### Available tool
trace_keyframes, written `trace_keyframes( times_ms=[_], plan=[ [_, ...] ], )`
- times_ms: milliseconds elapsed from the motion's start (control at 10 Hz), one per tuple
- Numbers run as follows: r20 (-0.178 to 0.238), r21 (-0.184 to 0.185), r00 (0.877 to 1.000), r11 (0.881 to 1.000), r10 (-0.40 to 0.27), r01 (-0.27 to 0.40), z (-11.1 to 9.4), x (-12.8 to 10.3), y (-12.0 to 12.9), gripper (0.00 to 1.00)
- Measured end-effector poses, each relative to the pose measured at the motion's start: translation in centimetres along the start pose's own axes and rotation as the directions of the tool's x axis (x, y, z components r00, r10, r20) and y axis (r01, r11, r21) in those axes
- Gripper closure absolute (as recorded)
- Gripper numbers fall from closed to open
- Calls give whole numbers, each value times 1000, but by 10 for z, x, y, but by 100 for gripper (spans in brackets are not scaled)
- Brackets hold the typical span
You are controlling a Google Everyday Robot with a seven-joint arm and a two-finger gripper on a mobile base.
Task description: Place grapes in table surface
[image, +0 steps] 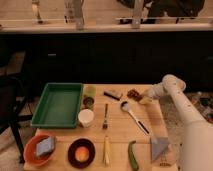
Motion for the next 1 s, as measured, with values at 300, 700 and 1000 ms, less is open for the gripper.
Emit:
trace_keyframes(
  times_ms=[300,700,1000],
  plan=[
    [-1,-2,1000,1000,-6,6,-1,1,3,91],
    [21,11,999,1000,-26,26,-12,-6,7,91],
    [64,33,996,997,-67,65,-28,-26,10,91]
  ],
)
